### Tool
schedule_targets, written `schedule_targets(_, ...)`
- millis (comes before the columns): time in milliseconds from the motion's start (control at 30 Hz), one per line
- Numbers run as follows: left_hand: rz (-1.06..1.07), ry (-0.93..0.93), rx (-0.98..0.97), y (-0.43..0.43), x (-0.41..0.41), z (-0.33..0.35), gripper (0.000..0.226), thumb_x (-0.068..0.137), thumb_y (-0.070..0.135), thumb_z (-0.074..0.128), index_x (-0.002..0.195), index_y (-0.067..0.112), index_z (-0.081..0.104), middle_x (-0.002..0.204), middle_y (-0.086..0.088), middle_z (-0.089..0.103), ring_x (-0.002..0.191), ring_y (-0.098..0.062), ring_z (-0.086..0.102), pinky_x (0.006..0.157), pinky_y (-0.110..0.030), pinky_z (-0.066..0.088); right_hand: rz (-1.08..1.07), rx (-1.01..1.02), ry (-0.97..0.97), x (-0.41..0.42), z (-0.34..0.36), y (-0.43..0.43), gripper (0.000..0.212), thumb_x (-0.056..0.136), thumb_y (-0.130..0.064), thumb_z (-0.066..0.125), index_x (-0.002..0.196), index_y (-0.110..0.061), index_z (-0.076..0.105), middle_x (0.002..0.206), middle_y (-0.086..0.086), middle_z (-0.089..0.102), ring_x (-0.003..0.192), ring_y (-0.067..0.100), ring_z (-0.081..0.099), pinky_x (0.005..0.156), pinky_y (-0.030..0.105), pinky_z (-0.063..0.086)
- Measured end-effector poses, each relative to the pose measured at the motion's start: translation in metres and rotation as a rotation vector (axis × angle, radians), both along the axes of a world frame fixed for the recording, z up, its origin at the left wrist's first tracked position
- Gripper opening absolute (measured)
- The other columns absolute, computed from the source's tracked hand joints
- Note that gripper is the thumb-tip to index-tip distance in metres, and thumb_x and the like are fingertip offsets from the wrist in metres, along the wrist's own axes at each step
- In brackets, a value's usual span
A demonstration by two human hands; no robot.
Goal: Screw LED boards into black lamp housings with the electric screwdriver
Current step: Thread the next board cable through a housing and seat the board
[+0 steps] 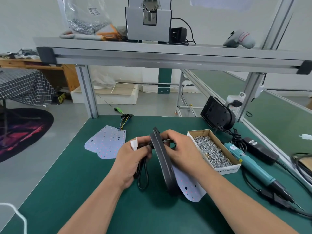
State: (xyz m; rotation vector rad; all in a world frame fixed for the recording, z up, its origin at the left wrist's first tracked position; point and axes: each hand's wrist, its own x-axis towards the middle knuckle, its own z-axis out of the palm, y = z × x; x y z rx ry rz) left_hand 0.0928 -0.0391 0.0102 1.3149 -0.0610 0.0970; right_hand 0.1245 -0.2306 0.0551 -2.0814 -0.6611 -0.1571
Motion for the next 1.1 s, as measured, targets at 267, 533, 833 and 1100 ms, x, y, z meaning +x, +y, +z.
schedule_targets(267, 0.203, 0.067, 0.162, -0.008, 0.003, 0.004, 0.027, 0.072, 0.038, 0.076, 0.087, 0.017, 0.069, 0.057, 0.0, 0.052, 0.053, -0.016, 0.042, 0.05, -0.023, 0.04, 0.032, 0.046, 0.028, 0.004, -0.006, 0.0, 0.022, 0.088, -0.023, 0.073, 0.104, -0.037, 0.071, 0.091, -0.022, 0.074, 0.083, -0.005, 0.068, 0.068, 0.01, 0.048)
schedule_targets(533, 0.048, 0.048, -0.003, -0.001, -0.002, 0.008, 0.034, 0.073, 0.036, 0.084, 0.098, 0.014, 0.082, 0.079, -0.015, 0.056, 0.058, -0.017, 0.043, 0.055, -0.028, 0.039, 0.071, 0.324, 0.208, -0.001, -0.001, -0.002, 0.008, 0.098, -0.013, 0.072, 0.099, -0.021, 0.074, 0.078, 0.015, 0.064, 0.068, 0.015, 0.053, 0.058, 0.029, 0.046)
schedule_targets(833, 0.065, 0.046, -0.009, 0.003, -0.001, 0.007, 0.044, 0.071, 0.041, 0.089, 0.107, 0.017, 0.083, 0.061, 0.0, 0.038, 0.056, -0.017, 0.027, 0.055, -0.032, 0.021, 0.039, 0.177, 0.116, 0.008, -0.007, 0.002, 0.01, 0.096, -0.023, 0.073, 0.1, -0.032, 0.075, 0.076, 0.007, 0.07, 0.066, 0.01, 0.055, 0.064, 0.032, 0.047)
schedule_targets(1100, 0.004, 0.005, -0.001, -0.001, -0.006, 0.011, 0.031, 0.085, 0.034, 0.081, 0.112, 0.017, 0.081, 0.082, -0.01, 0.073, 0.066, -0.024, 0.059, 0.068, -0.034, 0.052, -0.086, -0.037, -0.226, -0.004, 0.0, 0.009, 0.012, 0.093, -0.032, 0.068, 0.087, -0.037, 0.059, 0.078, -0.022, 0.064, 0.074, 0.002, 0.059, 0.063, 0.015, 0.039)
